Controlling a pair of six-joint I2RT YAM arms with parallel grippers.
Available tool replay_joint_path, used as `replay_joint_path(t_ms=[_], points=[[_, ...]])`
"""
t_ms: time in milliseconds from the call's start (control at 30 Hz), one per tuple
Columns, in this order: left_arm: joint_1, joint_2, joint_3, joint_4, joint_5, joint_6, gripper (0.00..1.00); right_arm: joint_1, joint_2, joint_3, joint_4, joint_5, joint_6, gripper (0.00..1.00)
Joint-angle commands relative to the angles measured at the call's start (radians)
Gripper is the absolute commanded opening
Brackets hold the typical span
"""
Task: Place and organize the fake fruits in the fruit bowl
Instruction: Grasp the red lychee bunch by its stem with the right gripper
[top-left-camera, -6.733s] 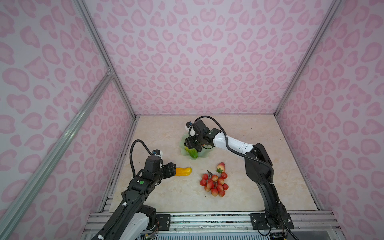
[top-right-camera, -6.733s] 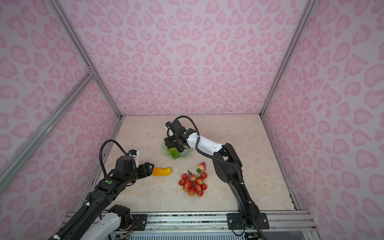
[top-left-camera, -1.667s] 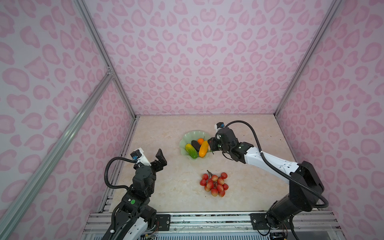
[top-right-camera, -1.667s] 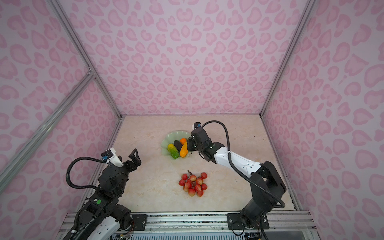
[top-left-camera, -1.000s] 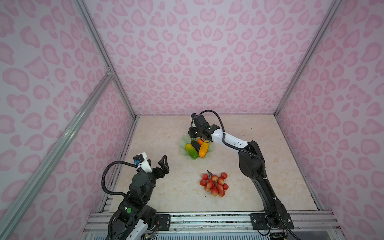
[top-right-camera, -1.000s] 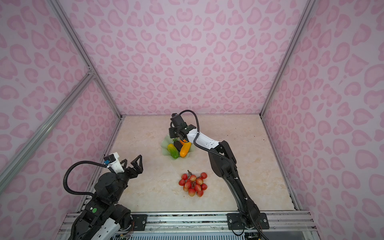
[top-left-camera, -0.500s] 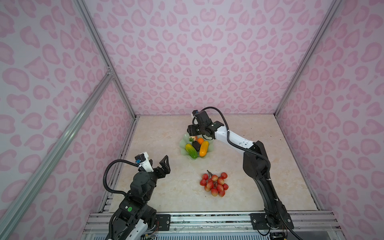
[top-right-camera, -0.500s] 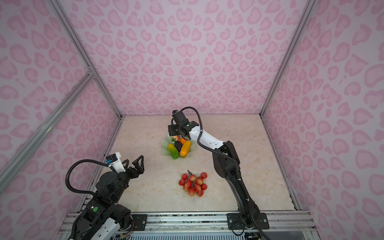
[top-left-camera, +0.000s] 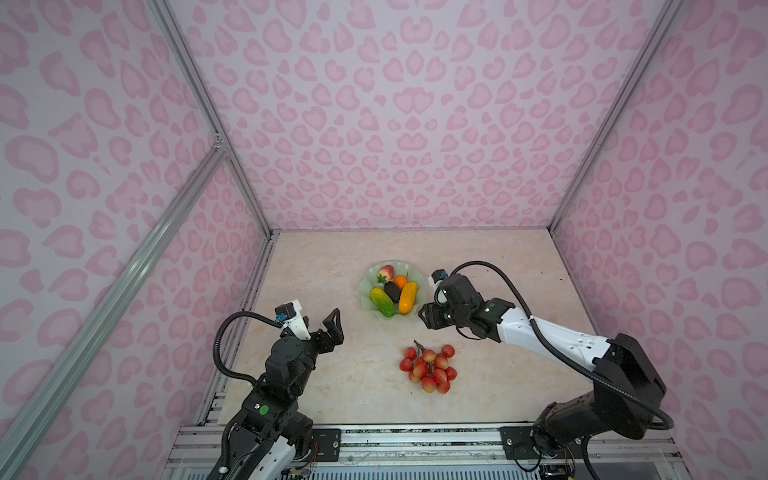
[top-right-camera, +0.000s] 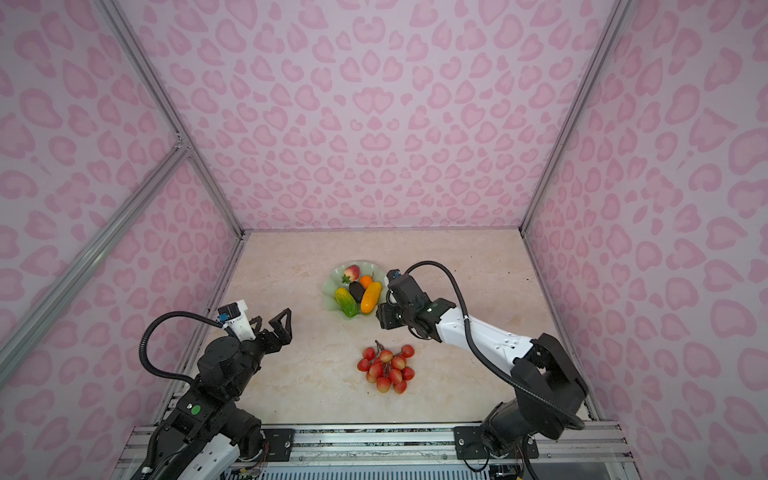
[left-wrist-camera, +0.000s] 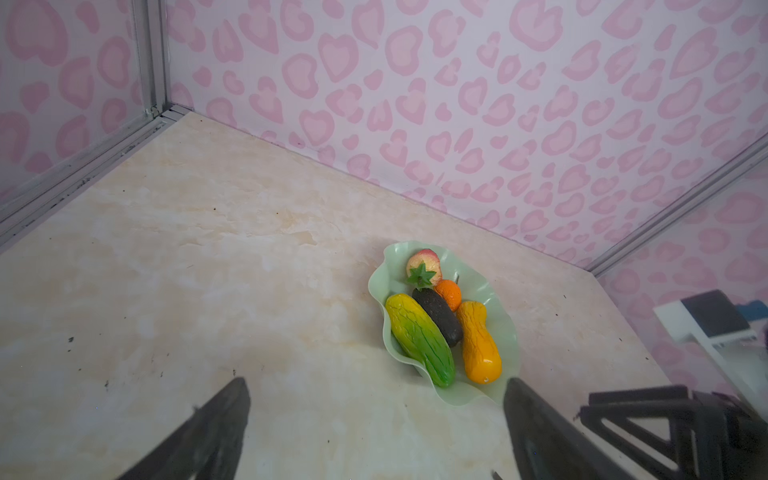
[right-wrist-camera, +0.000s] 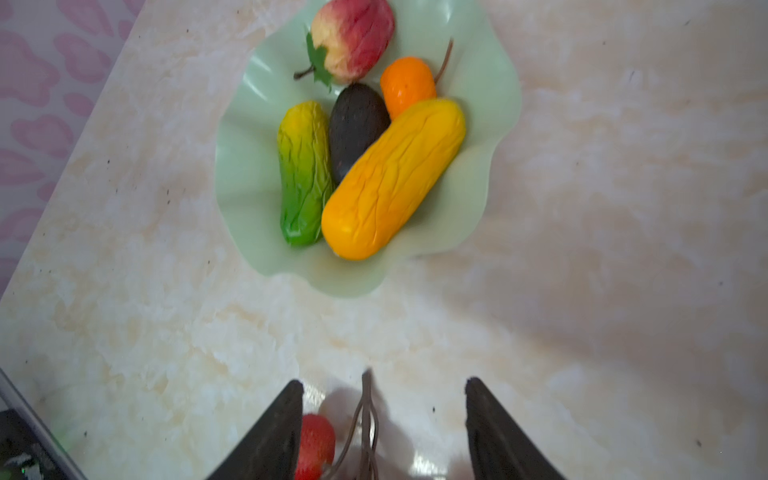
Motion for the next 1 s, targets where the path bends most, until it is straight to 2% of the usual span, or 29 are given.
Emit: replay_joint_path(t_ms=[0,200,567,967], points=[[0.001,0.019,0.013,0.047,0.018,-0.005,0.96,0.07,-0.094,-0.092,-0.047,0.039,0.073,0.63],[0.001,0.032,0.013,0.05,0.03,-0.014,0.96,0.165,-0.19,-0.19,-0.064,0.101,0.176,0.63],[0.001,0.023,0.011,0.036,0.039,-0.022,0.96,0.212,-0.042,-0.154,0.003,0.08,0.18,0.61],[0.001,0.027,0.013,0.034,0.039,-0.019,0.96,0.222,0.001,-0.137,0.008,0.117,0.193,0.34]])
